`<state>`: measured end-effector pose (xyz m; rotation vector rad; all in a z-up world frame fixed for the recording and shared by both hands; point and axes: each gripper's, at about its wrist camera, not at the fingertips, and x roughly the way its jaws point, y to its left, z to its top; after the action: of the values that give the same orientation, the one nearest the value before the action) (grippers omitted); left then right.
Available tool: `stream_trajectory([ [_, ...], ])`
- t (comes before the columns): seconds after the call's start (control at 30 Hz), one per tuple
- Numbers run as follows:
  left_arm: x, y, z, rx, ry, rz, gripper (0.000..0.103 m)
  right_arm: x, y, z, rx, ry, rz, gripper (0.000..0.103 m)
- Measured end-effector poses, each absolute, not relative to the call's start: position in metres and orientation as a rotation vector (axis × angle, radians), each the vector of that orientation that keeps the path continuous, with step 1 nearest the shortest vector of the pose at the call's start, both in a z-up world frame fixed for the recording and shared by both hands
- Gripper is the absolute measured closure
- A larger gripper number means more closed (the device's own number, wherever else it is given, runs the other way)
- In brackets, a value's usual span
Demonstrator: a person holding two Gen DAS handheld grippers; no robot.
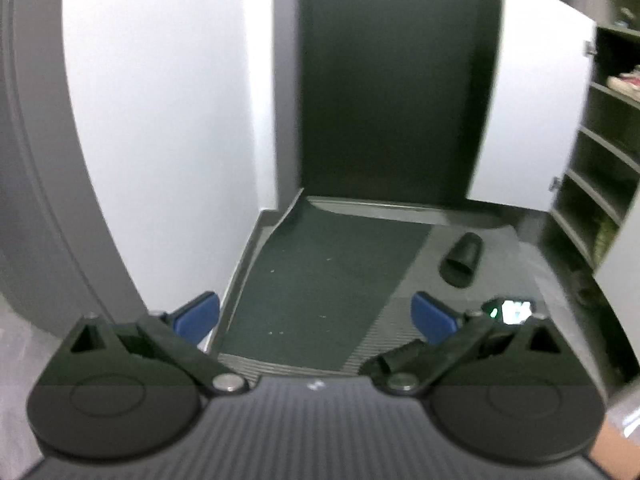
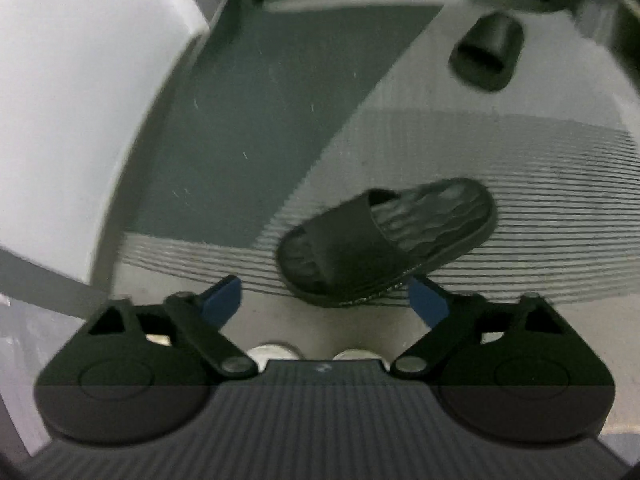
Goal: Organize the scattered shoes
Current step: 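Grasp the black slide with the right gripper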
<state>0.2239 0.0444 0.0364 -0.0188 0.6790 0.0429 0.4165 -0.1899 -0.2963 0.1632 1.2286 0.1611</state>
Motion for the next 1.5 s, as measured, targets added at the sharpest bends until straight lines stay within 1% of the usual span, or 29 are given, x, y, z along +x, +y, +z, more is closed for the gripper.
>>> stream_trajectory([
  [0.03,0.234,0.042,0.031,-0.014,0.683,0.059,0.0,0.424,-0.19,-0.307,0.144,1.246,0.16,0.026],
  [0.17,0.266,0.03,0.013,0.037,0.68,0.124,0.0,0.457,-0.185,-0.345,0.131,1.264,0.188,0.028],
  [0.27,0.289,0.024,-0.003,0.064,0.703,0.151,0.0,0.475,-0.182,-0.368,0.152,1.282,0.19,0.028],
  [0.3,0.291,0.024,-0.004,0.063,0.705,0.151,0.0,0.479,-0.181,-0.374,0.154,1.289,0.183,0.025],
  [0.33,0.298,0.023,-0.01,0.063,0.711,0.149,0.0,0.482,-0.182,-0.38,0.155,1.291,0.167,0.025],
  [0.37,0.304,0.022,-0.015,0.063,0.716,0.148,0.0,0.485,-0.183,-0.385,0.157,1.284,0.15,0.028],
  [0.4,0.307,0.022,-0.016,0.069,0.713,0.15,0.0,0.488,-0.185,-0.39,0.182,1.293,0.139,0.033],
  [0.5,0.314,0.023,-0.018,0.078,0.695,0.159,0.0,0.494,-0.19,-0.4,0.237,1.309,0.114,0.036],
  [0.53,0.314,0.025,-0.018,0.075,0.69,0.163,0.0,0.493,-0.191,-0.403,0.252,1.311,0.102,0.039],
  [0.57,0.315,0.027,-0.018,0.069,0.685,0.169,0.0,0.493,-0.192,-0.406,0.276,1.31,0.084,0.041],
  [0.6,0.316,0.029,-0.017,0.063,0.686,0.173,0.0,0.492,-0.194,-0.406,0.313,1.309,0.078,0.046],
  [0.63,0.316,0.031,-0.017,0.056,0.687,0.175,0.0,0.492,-0.196,-0.405,0.354,1.311,0.078,0.055],
  [0.67,0.313,0.033,-0.015,0.046,0.687,0.177,0.0,0.49,-0.202,-0.405,0.445,1.311,0.084,0.06],
  [0.7,0.312,0.037,-0.013,0.025,0.688,0.179,0.0,0.488,-0.207,-0.405,0.525,1.307,0.095,0.07],
  [0.73,0.309,0.038,-0.011,0.019,0.685,0.181,0.0,0.487,-0.209,-0.404,0.568,1.299,0.097,0.077],
  [0.83,0.3,0.044,-0.003,-0.006,0.671,0.194,0.0,0.476,-0.213,-0.405,0.848,1.226,0.087,0.088],
  [0.93,0.29,0.045,0.005,-0.032,0.655,0.201,0.0,0.463,-0.203,-0.41,1.106,1.15,0.081,0.093],
  [0.97,0.287,0.044,0.008,-0.041,0.648,0.204,0.0,0.459,-0.196,-0.412,1.176,1.126,0.073,0.093],
  [1.07,0.281,0.035,0.01,-0.057,0.639,0.199,0.0,0.454,-0.167,-0.411,1.232,1.086,0.071,0.092],
  [1.2,0.274,0.011,0.008,-0.028,0.628,0.162,0.0,0.456,-0.13,-0.418,1.206,1.085,0.054,0.09],
  [1.3,0.269,-0.004,0.003,0.009,0.631,0.134,0.0,0.459,-0.113,-0.425,1.125,1.101,0.057,0.089],
  [1.33,0.267,-0.01,0.001,0.02,0.635,0.122,0.0,0.46,-0.11,-0.427,1.099,1.105,0.072,0.088],
  [1.37,0.266,-0.014,-0.001,0.029,0.64,0.109,0.0,0.461,-0.107,-0.428,1.076,1.106,0.116,0.083],
  [1.4,0.262,-0.021,-0.004,0.046,0.648,0.078,0.0,0.461,-0.106,-0.426,1.048,1.112,0.135,0.065],
  [1.43,0.261,-0.024,-0.005,0.052,0.649,0.064,0.0,0.463,-0.104,-0.421,0.978,1.123,0.162,0.041],
  [1.5,0.255,-0.027,-0.004,0.064,0.654,0.014,0.0,0.465,-0.102,-0.409,0.807,1.12,0.211,0.012],
])
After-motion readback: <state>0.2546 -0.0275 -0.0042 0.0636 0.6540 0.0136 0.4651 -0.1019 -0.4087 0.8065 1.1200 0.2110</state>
